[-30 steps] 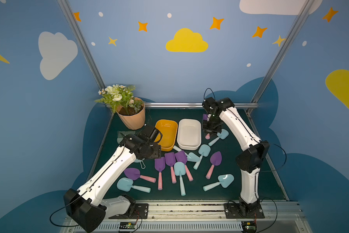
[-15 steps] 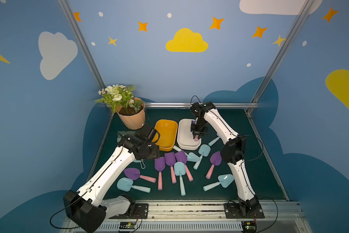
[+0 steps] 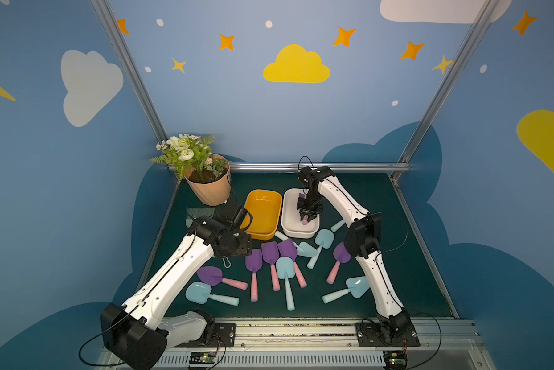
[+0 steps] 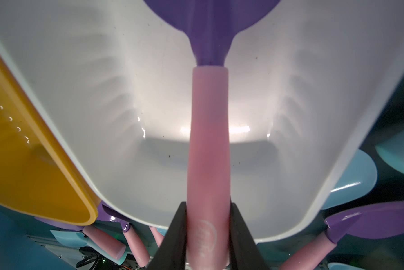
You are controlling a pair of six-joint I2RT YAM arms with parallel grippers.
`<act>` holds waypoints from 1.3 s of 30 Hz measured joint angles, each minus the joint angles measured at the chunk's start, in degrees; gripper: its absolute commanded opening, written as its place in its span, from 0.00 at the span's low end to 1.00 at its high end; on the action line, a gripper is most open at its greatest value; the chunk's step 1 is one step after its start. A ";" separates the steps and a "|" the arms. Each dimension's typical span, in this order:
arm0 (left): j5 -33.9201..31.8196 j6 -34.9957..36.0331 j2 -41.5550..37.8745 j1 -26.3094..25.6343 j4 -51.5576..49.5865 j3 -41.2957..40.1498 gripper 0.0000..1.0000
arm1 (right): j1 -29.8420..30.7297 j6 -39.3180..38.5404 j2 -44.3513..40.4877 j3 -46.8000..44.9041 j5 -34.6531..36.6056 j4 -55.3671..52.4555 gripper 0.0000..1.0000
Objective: Sort the small shovels by color and place them into the storage box
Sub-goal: Place the shovel in the storage box.
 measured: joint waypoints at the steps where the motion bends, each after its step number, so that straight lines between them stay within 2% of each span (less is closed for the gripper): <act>1: 0.00 0.11 -0.11 0.11 0.04 -0.17 0.71 | 0.04 -0.13 0.37 0.00 0.20 0.20 0.00; 14: 0.48 0.98 -0.46 0.50 0.57 -1.64 0.71 | 0.04 -2.12 1.88 0.17 4.02 0.83 0.00; 31: 1.29 0.98 -0.87 0.66 1.01 -2.51 0.71 | 0.04 -2.32 5.18 0.17 3.98 1.25 0.00; 39: 1.29 1.01 -1.51 0.66 0.79 -2.80 0.72 | 0.04 -1.95 5.31 0.17 3.63 1.36 0.07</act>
